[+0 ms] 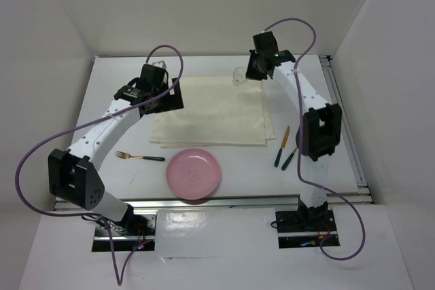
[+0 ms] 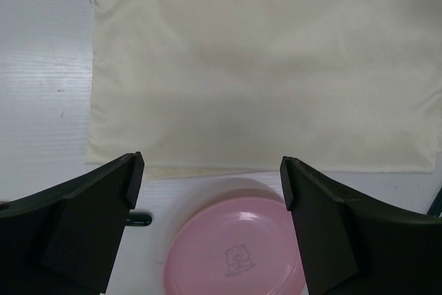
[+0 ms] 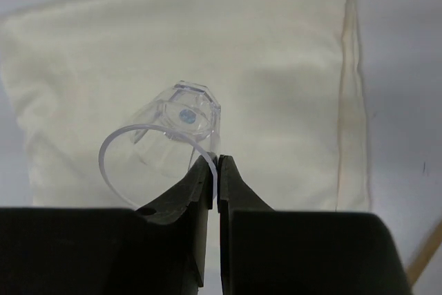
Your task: Set the dinner table for one person
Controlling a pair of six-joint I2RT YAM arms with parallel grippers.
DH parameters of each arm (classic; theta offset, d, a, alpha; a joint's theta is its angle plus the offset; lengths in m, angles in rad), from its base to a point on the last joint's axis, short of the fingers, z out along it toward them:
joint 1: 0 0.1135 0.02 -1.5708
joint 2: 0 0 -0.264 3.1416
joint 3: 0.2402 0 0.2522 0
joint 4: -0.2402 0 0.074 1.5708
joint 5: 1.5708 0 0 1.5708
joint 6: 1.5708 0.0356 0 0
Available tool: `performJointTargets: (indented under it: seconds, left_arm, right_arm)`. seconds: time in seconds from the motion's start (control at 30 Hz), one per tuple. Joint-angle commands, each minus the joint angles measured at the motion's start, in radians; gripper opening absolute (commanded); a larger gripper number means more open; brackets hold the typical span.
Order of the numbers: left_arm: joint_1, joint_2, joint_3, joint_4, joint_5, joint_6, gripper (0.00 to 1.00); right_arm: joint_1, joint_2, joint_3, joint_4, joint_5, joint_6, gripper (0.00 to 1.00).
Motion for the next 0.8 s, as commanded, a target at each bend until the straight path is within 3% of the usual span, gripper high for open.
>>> performJointTargets:
  seconds: [0.0, 0.07, 0.17, 0.33, 0.5, 0.63, 0.77]
  left_arm:
    - [-0.039, -0.073, -0.035, -0.024, -0.068, -0.021, 1.0]
    - [-0.068, -0.11, -0.099, -0.025, -0.119, -0.05, 1.0]
    - [-0.096, -0.239, -0.239, 0.051, -0.101, -0.059, 1.0]
    - [-0.096, -0.273, -0.276, -0.084, -0.044, -0.113, 1.0]
    - [-0.105, -0.297, -0.386, -0.083, 0.048, -0.162, 1.0]
    - [-0.105, -0.32, -0.423, -0.117, 0.036, -0.233, 1.0]
    - [-0.105, -0.32, -0.446, -0.147, 0.036, -0.251, 1.0]
  right_arm:
    - [-0.015, 0.202, 0.245, -0.121, 0.124, -0.006, 0.0]
    - [-0.034, 0.331, 0.407, -0.164, 0.151, 0.004, 0.0]
    - [-0.054, 0.411, 0.465, -0.138, 0.125, 0.014, 0.0]
    - [-0.067, 0.433, 0.444, -0.113, 0.122, 0.038, 0.0]
    - [-0.085, 0.451, 0.421, -0.081, 0.125, 0.038, 0.0]
    - [-0.085, 0.48, 0.421, -0.072, 0.125, 0.038, 0.0]
    - [-0.085, 0.489, 0.411, -0.072, 0.112, 0.038, 0.24]
